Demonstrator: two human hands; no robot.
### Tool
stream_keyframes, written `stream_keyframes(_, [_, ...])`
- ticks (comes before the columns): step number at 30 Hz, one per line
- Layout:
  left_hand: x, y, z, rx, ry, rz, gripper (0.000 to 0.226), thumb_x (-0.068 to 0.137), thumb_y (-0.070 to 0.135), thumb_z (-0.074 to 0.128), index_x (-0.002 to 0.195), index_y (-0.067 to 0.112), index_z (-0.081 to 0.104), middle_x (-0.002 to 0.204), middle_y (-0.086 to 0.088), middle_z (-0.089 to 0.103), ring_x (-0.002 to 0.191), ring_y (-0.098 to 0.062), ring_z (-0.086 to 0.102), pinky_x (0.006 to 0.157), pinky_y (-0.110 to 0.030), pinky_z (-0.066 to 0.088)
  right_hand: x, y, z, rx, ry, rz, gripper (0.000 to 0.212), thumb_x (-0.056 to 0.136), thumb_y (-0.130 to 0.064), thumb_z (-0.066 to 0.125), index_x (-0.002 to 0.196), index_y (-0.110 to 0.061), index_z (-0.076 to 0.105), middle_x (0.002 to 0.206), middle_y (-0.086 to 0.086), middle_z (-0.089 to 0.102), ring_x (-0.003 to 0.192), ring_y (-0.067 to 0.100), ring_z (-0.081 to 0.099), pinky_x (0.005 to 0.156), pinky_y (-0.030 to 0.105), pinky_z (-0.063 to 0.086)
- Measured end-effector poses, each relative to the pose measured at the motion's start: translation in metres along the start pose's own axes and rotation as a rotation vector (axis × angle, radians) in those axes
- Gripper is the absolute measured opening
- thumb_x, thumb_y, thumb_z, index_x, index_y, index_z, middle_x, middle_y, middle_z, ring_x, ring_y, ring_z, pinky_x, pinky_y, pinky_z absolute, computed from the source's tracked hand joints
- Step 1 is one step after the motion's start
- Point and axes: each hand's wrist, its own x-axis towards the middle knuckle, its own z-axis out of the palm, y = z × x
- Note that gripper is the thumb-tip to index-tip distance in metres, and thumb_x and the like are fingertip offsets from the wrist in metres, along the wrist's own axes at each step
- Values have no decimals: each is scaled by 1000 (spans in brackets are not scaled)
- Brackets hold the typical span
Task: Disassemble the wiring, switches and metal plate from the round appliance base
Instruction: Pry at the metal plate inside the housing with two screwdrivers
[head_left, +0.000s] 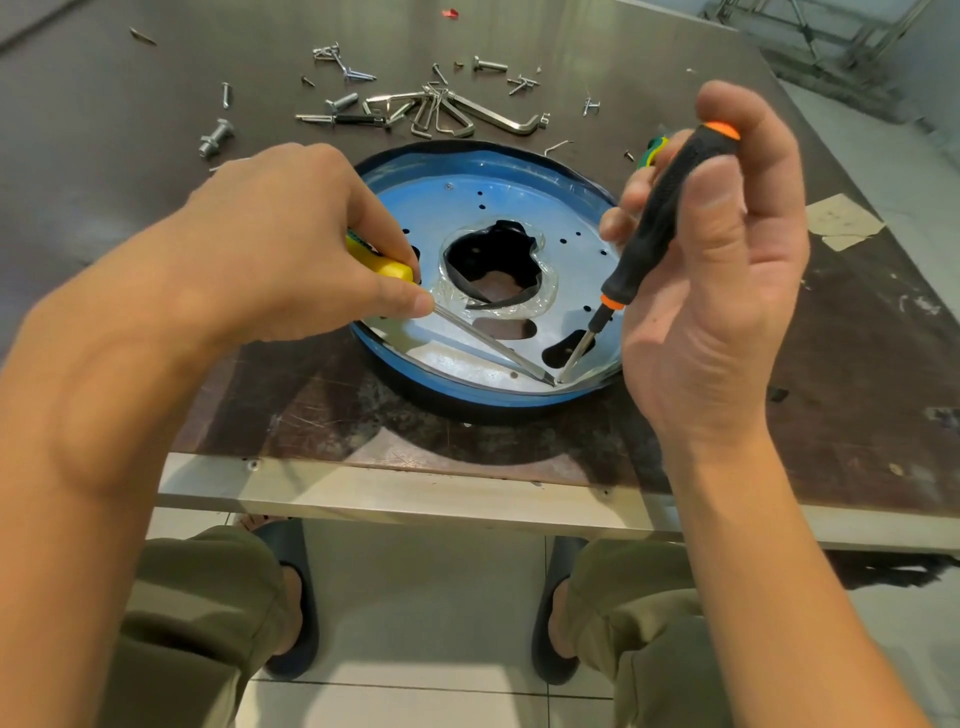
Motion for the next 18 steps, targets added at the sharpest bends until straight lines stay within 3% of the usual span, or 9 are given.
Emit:
stream_keyframes(6, [0,0,0,8,3,-2,39,60,70,67,88,44,76,94,7,68,89,-25,57,78,-42,52,0,0,-2,48,-14,28,28,105,-2,32,128,-2,48,102,17,60,86,29,56,82,40,46])
stream_keyframes(11, [0,0,1,18,16,-6,35,63,68,71,88,45,76,94,7,68,88,-25,57,77,-41,51,1,0,0,3,14,9,21,104,-2,44,122,-9,51,93,4,55,80,17,56,69,35,46])
stream_keyframes(15, [0,0,1,8,23,-15,34,62,68,71,86,45,76,92,8,68,87,-25,57,77,-41,51,0,1,-4,22,-7,19,26,104,-1,37,128,-3,48,98,13,59,83,24,56,80,39,46])
stream_keyframes(18, [0,1,1,6,20,-16,36,60,69,70,86,45,76,91,8,68,86,-25,57,76,-40,51,0,-1,-2,79,20,44,25,103,-7,34,122,-5,50,100,14,57,87,26,55,78,38,45])
